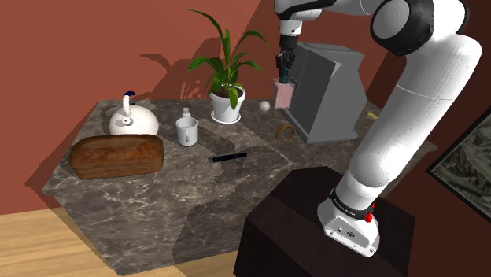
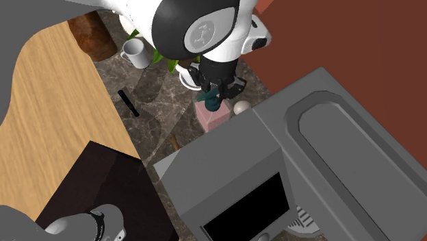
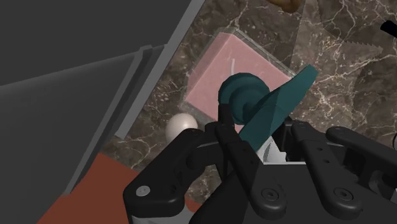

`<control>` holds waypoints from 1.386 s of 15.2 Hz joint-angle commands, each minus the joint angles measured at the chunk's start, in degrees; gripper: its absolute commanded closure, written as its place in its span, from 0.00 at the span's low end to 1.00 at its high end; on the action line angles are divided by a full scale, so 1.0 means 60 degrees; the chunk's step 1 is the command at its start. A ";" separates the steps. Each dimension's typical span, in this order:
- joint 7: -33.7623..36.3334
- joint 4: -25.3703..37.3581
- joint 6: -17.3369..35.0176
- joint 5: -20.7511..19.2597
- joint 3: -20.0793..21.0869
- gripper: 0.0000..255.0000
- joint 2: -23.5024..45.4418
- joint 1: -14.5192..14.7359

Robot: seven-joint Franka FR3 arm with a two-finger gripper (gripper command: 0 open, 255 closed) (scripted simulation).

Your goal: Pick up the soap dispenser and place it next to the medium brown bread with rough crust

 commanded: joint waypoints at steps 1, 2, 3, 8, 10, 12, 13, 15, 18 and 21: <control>-0.0008 0.0263 -0.0261 0.0001 -0.0003 1.00 0.0005 -0.0003; -0.0011 0.0393 -0.0390 0.0001 -0.0004 1.00 0.0006 -0.0004; -0.0014 0.0526 -0.0519 0.0002 -0.0005 1.00 0.0009 -0.0005; -0.0038 0.1233 -0.1175 0.0017 -0.0012 1.00 0.0062 -0.0016; -0.0052 0.1538 -0.1443 0.0027 -0.0017 1.00 0.0101 -0.0023; -0.0067 0.1857 -0.1715 0.0041 -0.0022 1.00 0.0151 -0.0032; -0.0076 0.2023 -0.1853 0.0049 -0.0025 1.00 0.0180 -0.0037; -0.0095 0.2366 -0.2131 0.0068 -0.0033 1.00 0.0246 -0.0049; -0.0128 0.2913 -0.2560 0.0103 -0.0046 1.00 0.0370 -0.0073; -0.0168 0.3506 -0.3005 0.0148 -0.0063 1.00 0.0525 -0.0105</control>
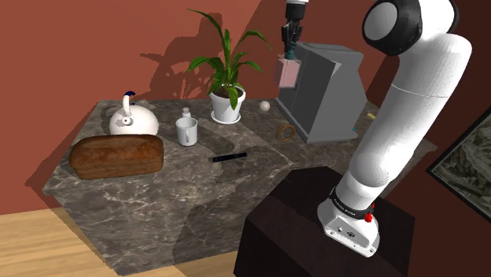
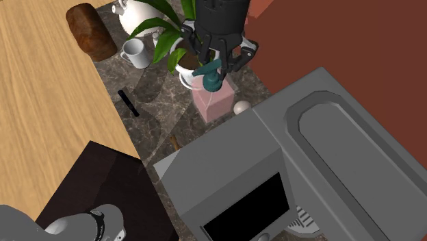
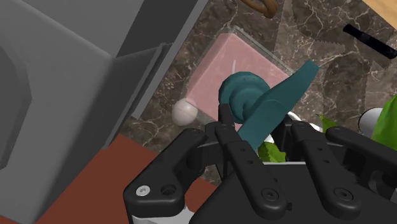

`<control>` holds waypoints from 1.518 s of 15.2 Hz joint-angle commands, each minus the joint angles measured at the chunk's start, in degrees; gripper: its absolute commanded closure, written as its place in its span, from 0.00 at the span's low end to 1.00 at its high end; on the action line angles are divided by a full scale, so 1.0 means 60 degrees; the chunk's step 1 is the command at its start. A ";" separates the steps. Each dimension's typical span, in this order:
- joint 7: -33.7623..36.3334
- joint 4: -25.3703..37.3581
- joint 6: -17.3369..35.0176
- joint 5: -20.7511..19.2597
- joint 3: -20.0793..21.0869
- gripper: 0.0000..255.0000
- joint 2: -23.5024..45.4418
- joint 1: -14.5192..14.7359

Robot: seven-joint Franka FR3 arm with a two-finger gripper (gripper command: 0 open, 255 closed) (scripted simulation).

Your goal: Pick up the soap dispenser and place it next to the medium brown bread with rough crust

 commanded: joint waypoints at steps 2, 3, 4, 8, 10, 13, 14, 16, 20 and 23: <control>-0.0052 0.0607 -0.0473 0.0042 -0.0022 1.00 0.0144 -0.0041; -0.0068 0.0830 -0.0630 0.0062 -0.0029 1.00 0.0212 -0.0056; -0.0085 0.1060 -0.0791 0.0084 -0.0037 1.00 0.0285 -0.0074; 0.0649 0.0635 -0.0747 0.0014 0.0269 1.00 -0.0106 0.0376; 0.1139 0.0372 -0.0698 -0.0009 0.0487 1.00 -0.0323 0.0655; 0.1867 0.0090 -0.0647 -0.0005 0.0817 1.00 -0.0560 0.1052; 0.2107 0.0024 -0.0636 0.0004 0.0924 1.00 -0.0615 0.1184; 0.2584 -0.0066 -0.0619 0.0033 0.1149 1.00 -0.0693 0.1430; 0.3524 -0.0088 -0.0611 0.0118 0.1591 1.00 -0.0716 0.1913; 0.4217 0.0035 -0.0625 0.0194 0.1914 1.00 -0.0621 0.2268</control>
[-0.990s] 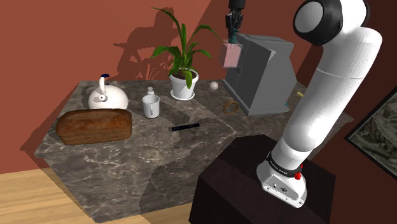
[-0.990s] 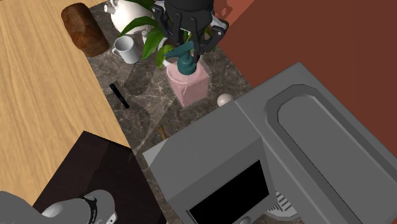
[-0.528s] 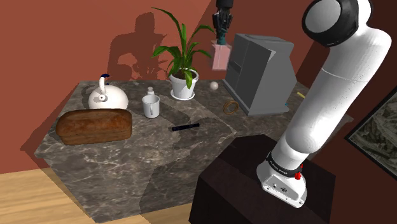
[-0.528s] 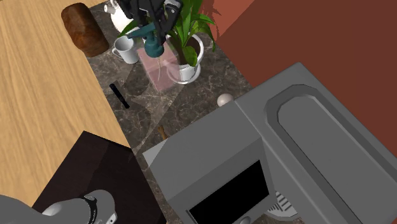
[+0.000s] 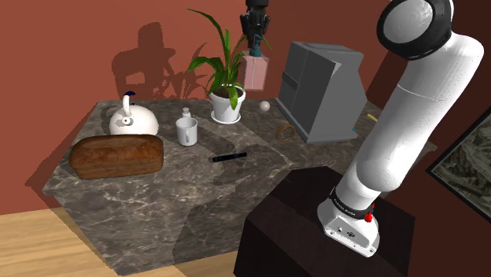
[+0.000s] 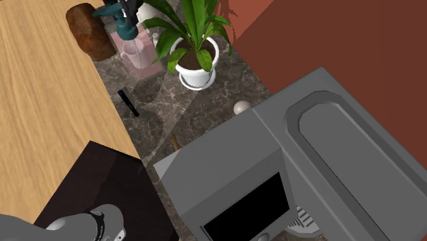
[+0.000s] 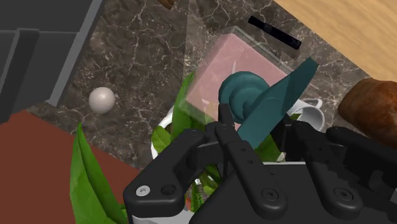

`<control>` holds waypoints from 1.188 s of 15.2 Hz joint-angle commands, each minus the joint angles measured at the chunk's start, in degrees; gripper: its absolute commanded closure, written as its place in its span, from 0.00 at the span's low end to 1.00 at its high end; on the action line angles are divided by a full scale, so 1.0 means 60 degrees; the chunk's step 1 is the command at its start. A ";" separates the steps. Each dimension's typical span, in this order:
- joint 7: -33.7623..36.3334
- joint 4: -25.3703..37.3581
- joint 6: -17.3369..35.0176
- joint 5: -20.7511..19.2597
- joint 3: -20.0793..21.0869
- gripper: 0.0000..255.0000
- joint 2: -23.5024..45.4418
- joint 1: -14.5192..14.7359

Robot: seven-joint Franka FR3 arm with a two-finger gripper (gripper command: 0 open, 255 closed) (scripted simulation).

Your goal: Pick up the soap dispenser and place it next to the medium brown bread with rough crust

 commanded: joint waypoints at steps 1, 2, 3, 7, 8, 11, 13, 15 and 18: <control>0.0516 -0.0028 0.0076 0.0051 0.0232 1.00 0.0035 0.0260; 0.0743 0.0054 0.0064 0.0076 0.0334 1.00 0.0099 0.0380; 0.0969 0.0151 0.0049 0.0101 0.0439 1.00 0.0174 0.0496; 0.1863 0.0689 -0.0044 0.0186 0.0835 1.00 0.0588 0.0972; 0.2084 0.0864 -0.0077 0.0203 0.0929 1.00 0.0720 0.1094; 0.2739 0.1505 -0.0214 0.0237 0.1199 1.00 0.1196 0.1465; 0.3169 0.2044 -0.0342 0.0245 0.1365 1.00 0.1585 0.1723; 0.3594 0.2696 -0.0514 0.0240 0.1518 1.00 0.2044 0.1992; 0.4221 0.3982 -0.0899 0.0202 0.1727 1.00 0.2911 0.2420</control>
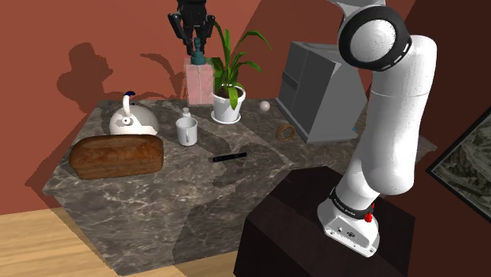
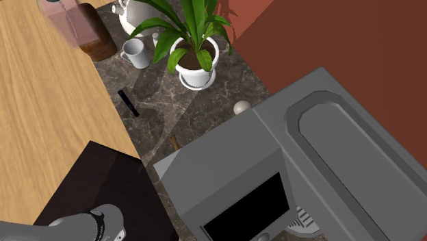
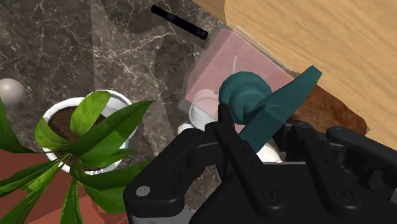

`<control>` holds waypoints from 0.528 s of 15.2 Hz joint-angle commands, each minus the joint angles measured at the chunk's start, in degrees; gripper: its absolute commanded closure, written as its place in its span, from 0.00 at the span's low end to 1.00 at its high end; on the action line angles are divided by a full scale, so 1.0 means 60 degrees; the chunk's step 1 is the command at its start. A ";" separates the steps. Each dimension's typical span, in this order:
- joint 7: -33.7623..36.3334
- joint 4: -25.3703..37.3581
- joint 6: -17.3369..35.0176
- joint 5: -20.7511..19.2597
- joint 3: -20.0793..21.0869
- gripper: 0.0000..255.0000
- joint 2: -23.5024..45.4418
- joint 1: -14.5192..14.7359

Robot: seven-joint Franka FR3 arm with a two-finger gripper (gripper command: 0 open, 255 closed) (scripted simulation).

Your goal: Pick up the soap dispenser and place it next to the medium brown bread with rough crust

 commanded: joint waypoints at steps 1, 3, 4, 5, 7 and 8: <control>0.0441 0.1149 -0.0389 -0.0036 0.0133 1.00 0.0735 0.0304; 0.0681 0.1557 -0.0431 -0.0059 0.0192 1.00 0.1087 0.0503; 0.0664 0.1146 -0.0189 -0.0051 0.0189 1.00 0.0918 0.0492; 0.0648 0.0773 0.0036 -0.0044 0.0188 1.00 0.0770 0.0482; 0.0620 0.0111 0.0449 -0.0033 0.0185 1.00 0.0522 0.0465; 0.0607 -0.0188 0.0642 -0.0029 0.0183 1.00 0.0417 0.0458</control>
